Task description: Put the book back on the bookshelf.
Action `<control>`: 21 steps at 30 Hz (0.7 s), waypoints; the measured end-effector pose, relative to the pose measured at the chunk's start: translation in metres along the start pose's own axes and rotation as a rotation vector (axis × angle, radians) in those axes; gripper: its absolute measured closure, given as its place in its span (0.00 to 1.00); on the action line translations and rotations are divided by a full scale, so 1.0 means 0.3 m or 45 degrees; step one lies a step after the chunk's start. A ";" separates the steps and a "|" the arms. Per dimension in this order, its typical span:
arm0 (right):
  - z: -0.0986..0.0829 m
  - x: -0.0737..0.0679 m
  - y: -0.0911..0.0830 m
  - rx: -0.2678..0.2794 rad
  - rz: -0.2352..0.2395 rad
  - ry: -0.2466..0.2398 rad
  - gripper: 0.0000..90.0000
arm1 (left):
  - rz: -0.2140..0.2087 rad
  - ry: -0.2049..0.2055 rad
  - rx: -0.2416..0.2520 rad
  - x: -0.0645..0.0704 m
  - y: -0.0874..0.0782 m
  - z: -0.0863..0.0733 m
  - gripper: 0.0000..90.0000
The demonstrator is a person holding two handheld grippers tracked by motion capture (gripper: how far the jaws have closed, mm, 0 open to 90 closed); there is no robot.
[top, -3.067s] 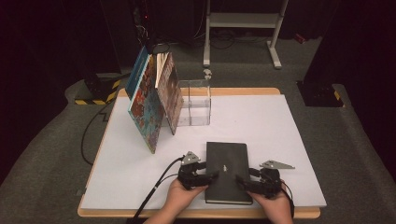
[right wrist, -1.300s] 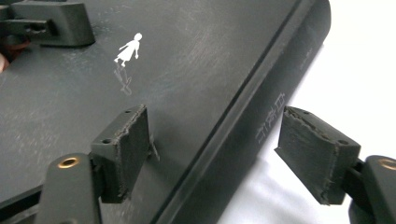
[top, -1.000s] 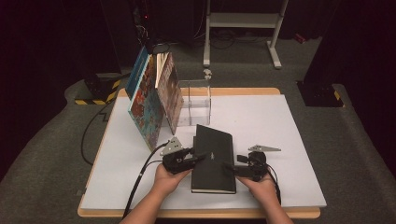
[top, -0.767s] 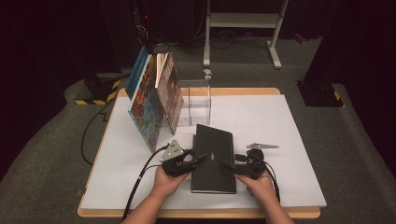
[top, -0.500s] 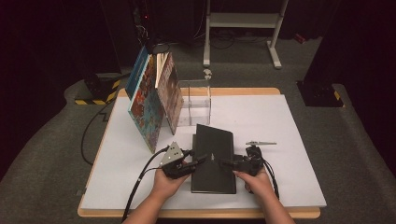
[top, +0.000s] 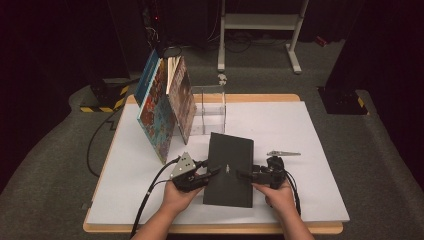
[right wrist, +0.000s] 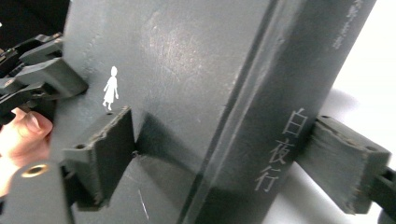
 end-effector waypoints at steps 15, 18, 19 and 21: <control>0.089 -0.090 -0.137 0.284 -0.264 -0.307 0.42 | 0.067 0.033 0.012 -0.006 0.024 0.056 0.67; 0.097 -0.103 -0.152 0.313 -0.305 -0.375 0.43 | 0.060 0.043 0.019 -0.010 0.031 0.054 0.67; 0.095 -0.107 -0.154 0.312 -0.316 -0.397 0.43 | 0.053 0.047 0.022 -0.010 0.030 0.052 0.67; 0.089 -0.108 -0.157 0.315 -0.310 -0.405 0.44 | 0.038 0.047 0.022 -0.009 0.026 0.045 0.67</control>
Point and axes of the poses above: each handheld gripper's, and its own axes: y roughly forward along the jaws, z roughly out of its top, x roughly to its right, the point moved 8 cm from there along y, roughly forward along the jaws, and after that the axes turned 2 degrees about -y, right-handed, at the moved point
